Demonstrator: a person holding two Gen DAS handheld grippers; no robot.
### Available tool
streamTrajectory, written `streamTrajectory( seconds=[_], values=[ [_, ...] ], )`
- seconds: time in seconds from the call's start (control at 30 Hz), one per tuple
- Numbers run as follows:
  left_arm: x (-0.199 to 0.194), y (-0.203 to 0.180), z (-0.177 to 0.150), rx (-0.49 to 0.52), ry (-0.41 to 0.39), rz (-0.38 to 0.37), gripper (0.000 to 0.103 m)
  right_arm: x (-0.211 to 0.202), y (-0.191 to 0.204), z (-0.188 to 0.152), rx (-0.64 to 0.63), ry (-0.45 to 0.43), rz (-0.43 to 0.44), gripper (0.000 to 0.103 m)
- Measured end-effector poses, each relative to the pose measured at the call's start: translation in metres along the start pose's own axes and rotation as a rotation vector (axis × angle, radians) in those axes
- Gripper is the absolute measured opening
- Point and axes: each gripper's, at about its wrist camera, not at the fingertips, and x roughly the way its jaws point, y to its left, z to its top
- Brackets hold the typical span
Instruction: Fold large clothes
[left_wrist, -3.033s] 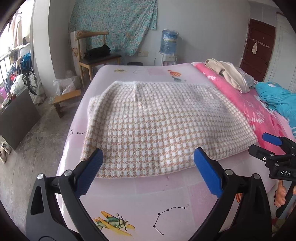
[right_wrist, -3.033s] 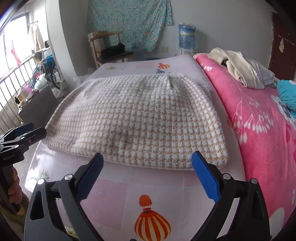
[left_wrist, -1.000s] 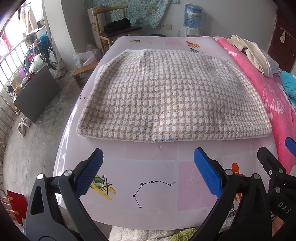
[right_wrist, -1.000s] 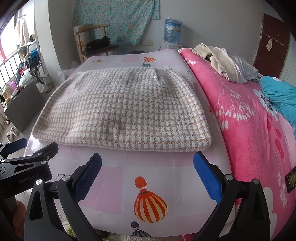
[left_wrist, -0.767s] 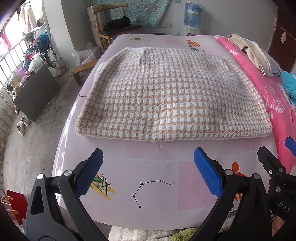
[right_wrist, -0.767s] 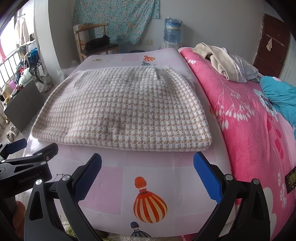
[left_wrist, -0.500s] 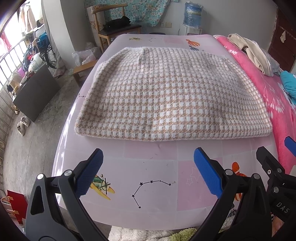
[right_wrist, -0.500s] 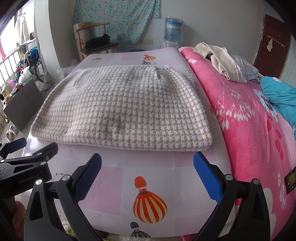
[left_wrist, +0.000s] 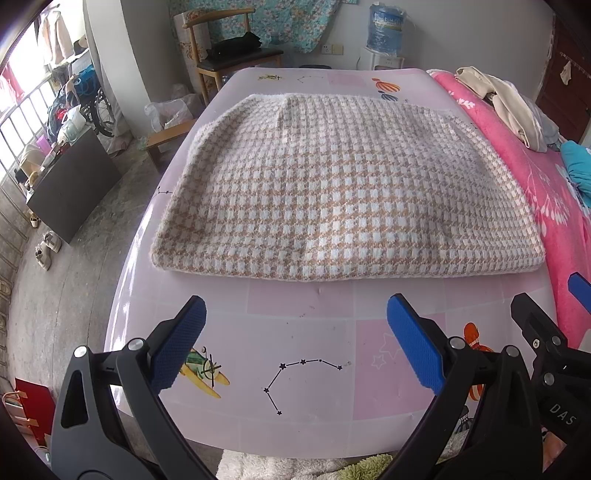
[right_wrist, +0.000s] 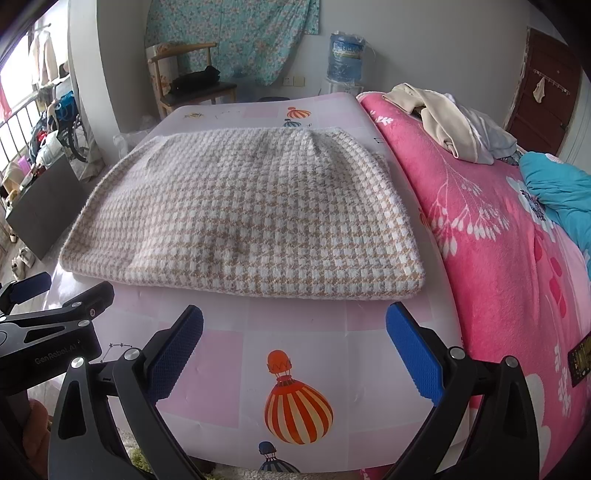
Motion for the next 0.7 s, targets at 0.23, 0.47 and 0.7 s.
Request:
streamTrajectory(
  seconds=[0.23,0.47,0.7],
  values=[
    [0.0,0.0001,0.0002,0.0,0.001,0.0,0.095,0.0002,0.0001,0.0001,0.0,0.0,0.0,0.097],
    [0.0007,-0.0005,0.0,-0.001,0.004,-0.001,0.095,0.0006,-0.0003,-0.0005,-0.001,0.001,-0.003,0.097],
    [0.0005,-0.0003,0.0,0.0,0.004,-0.001,0.095,0.0019,-0.0012,-0.0007,0.002,0.007,-0.005,0.097]
  ],
)
